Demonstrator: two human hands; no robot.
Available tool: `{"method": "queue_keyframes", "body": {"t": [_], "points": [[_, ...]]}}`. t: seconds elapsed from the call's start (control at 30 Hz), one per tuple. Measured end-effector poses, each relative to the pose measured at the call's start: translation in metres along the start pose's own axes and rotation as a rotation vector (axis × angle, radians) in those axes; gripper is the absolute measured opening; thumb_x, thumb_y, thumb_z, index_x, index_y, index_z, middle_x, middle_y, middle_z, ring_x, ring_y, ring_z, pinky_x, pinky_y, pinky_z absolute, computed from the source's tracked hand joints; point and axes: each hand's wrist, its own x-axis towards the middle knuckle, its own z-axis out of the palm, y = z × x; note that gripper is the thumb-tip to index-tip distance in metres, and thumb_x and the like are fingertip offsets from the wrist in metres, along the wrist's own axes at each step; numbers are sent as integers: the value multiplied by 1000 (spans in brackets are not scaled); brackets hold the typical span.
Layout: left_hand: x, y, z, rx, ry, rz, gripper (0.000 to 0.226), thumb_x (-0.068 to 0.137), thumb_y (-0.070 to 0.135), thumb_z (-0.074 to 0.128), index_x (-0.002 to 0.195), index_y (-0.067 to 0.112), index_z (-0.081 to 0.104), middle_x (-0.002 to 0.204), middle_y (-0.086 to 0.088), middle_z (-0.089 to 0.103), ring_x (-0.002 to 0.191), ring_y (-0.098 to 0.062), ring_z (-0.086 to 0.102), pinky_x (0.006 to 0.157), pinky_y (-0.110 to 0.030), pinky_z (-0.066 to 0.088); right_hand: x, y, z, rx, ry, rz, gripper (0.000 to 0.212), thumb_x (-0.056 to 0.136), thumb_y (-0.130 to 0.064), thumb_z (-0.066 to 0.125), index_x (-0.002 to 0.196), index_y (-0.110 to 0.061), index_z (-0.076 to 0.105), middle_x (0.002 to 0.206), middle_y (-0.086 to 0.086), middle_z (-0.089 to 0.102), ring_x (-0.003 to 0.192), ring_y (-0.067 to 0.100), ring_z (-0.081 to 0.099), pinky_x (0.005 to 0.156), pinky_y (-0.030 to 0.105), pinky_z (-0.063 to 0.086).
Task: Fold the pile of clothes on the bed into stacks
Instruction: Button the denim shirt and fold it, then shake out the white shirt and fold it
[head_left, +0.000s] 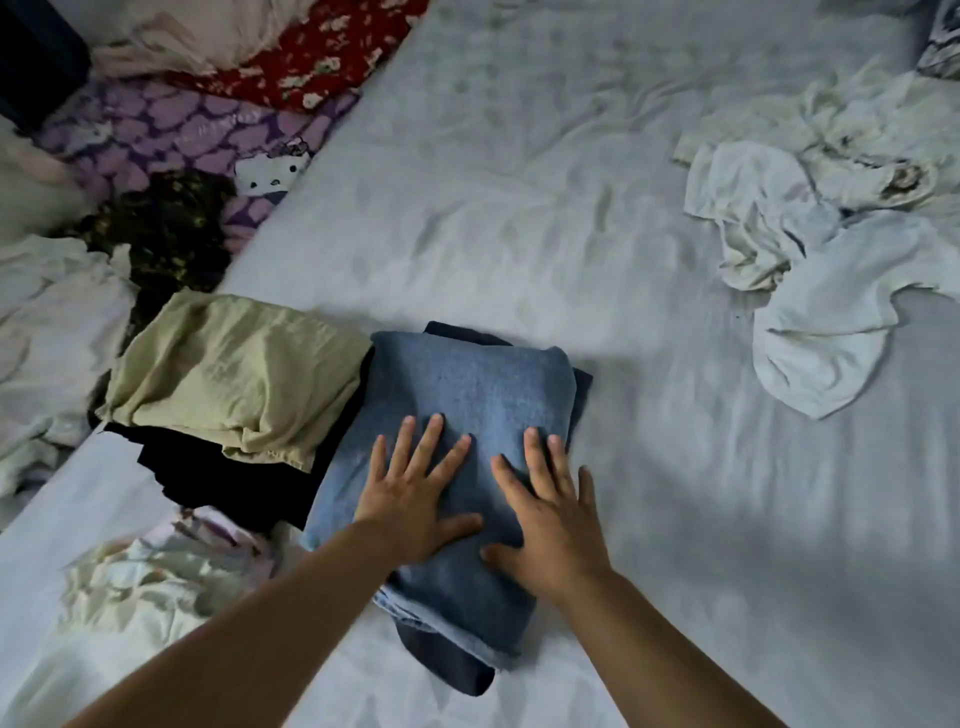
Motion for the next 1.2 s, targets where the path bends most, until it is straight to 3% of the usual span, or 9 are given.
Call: {"method": "queue_keyframes", "body": {"t": [0.07, 0.2, 0.37, 0.47, 0.63, 0.7, 0.8, 0.93, 1.2], "points": [[6, 0, 27, -33, 99, -13, 101, 53, 94, -13, 139, 44, -28, 152, 2, -30, 141, -27, -14, 111, -51, -5, 10, 5, 18, -51, 22, 11, 93, 81, -63, 52, 150, -31, -2, 155, 3, -26, 141, 23, -25, 114, 54, -2], [16, 1, 61, -88, 166, -37, 89, 76, 87, 8, 149, 37, 2, 159, -1, -7, 139, -35, 20, 107, -55, 8, 19, 16, 51, -37, 8, 69, 80, 70, -74, 32, 134, -28, 43, 146, 8, 42, 135, 27, 30, 92, 56, 43], [26, -1, 77, -66, 238, -10, 86, 79, 84, 8, 150, 35, 0, 159, -3, -8, 138, -32, 18, 107, -54, 7, 27, 23, 67, -27, 64, -5, 76, 74, -73, 33, 132, -29, 51, 146, 8, 42, 136, 27, 27, 92, 51, 45], [24, -1, 69, -32, 181, -18, 88, 78, 84, 11, 150, 35, 6, 159, -3, -5, 137, -33, 21, 108, -50, 6, 22, 35, 43, 134, 8, -104, 85, 72, -71, 25, 144, -28, 37, 156, -3, 8, 146, 20, 0, 110, 43, 31], [21, 48, 17, -280, 390, -87, 71, 79, 69, 36, 123, 15, 50, 141, -14, 35, 133, -34, 27, 109, -48, 10, -14, 91, -8, 368, 233, 65, 47, 81, -40, 45, 118, -18, 65, 126, 4, 62, 102, 19, 66, 78, 28, 54], [26, 91, 4, -334, 487, 55, 64, 78, 56, 44, 126, 13, 47, 147, -15, 32, 136, -35, 26, 112, -45, 12, -25, 122, -19, 365, 298, 162, 39, 80, -28, 56, 114, -12, 67, 123, 10, 63, 103, 24, 66, 80, 33, 54], [51, 172, -14, -269, 259, 319, 89, 78, 60, 48, 147, 11, 19, 156, -5, -20, 145, -30, 1, 116, -38, 6, -40, 175, -45, 281, 333, 339, 47, 91, -22, 57, 136, -14, 49, 148, 8, 38, 133, 21, 43, 103, 29, 37], [85, 233, -4, -313, -302, 28, 135, 62, 70, 68, 142, 24, -31, 138, -16, -49, 130, -35, -41, 113, -52, -12, -44, 231, -67, 155, 237, 447, 55, 96, -32, 46, 147, -21, 28, 157, 4, 14, 142, 17, 21, 110, 25, 23], [108, 260, 3, -93, -405, -125, 143, 62, 61, 75, 135, 14, -39, 129, -26, -52, 132, -45, -34, 112, -59, 2, 12, 303, -84, 83, 234, 512, 73, 93, -26, 51, 151, -27, 7, 158, 10, -14, 136, 27, 30, 95, 32, 41]]}}
